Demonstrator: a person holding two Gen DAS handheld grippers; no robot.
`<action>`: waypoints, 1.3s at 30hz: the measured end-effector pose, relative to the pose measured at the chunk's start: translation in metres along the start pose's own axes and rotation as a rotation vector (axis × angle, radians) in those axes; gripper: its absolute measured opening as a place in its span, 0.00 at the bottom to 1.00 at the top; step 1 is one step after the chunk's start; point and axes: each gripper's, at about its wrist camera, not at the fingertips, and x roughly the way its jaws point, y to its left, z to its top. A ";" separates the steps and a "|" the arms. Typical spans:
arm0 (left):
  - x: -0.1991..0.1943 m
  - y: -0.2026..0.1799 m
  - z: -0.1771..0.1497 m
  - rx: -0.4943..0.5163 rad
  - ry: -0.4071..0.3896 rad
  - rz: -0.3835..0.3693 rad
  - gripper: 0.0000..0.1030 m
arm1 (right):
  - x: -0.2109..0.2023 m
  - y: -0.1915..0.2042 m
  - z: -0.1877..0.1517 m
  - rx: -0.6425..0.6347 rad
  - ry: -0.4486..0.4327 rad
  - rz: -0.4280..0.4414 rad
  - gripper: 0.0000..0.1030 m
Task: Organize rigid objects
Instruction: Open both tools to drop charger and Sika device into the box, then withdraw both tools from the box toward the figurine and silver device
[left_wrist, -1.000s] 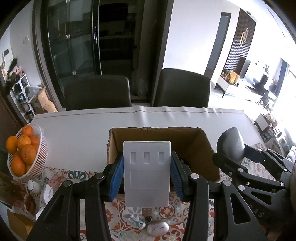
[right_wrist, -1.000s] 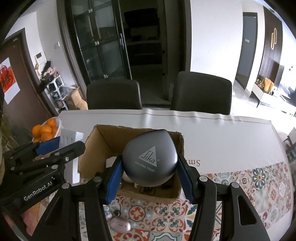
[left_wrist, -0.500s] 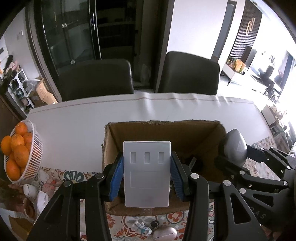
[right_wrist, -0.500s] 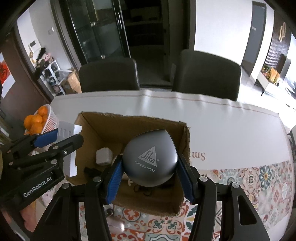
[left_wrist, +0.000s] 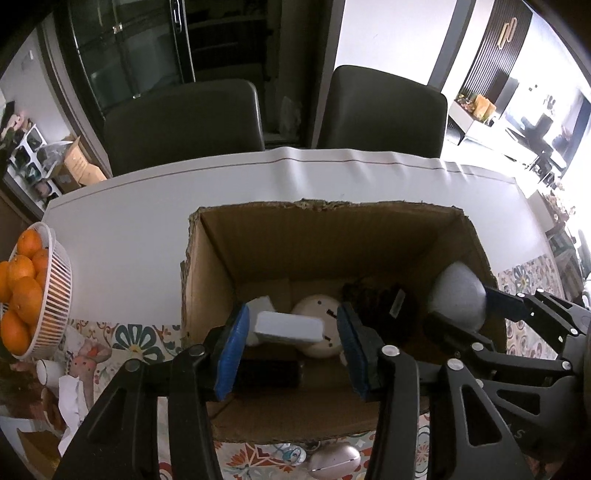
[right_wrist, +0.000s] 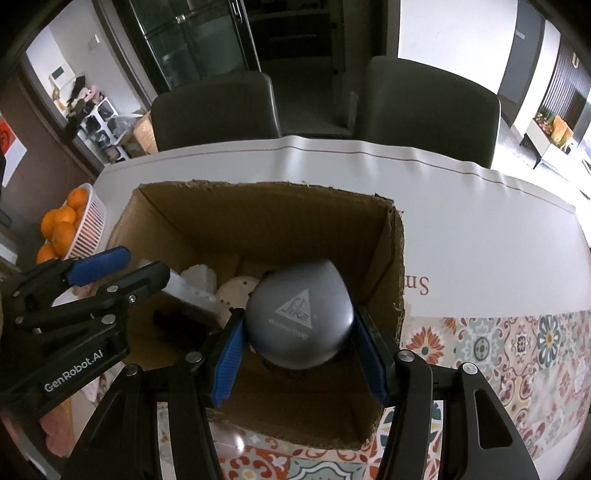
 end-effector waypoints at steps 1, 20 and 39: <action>-0.001 0.000 -0.001 0.000 -0.002 0.006 0.55 | -0.001 0.000 0.000 -0.003 -0.004 -0.001 0.57; -0.080 0.020 -0.048 -0.073 -0.161 0.139 0.87 | -0.068 0.023 -0.029 0.009 -0.182 -0.090 0.61; -0.130 0.045 -0.138 -0.107 -0.249 0.241 0.93 | -0.099 0.068 -0.100 -0.040 -0.292 -0.099 0.75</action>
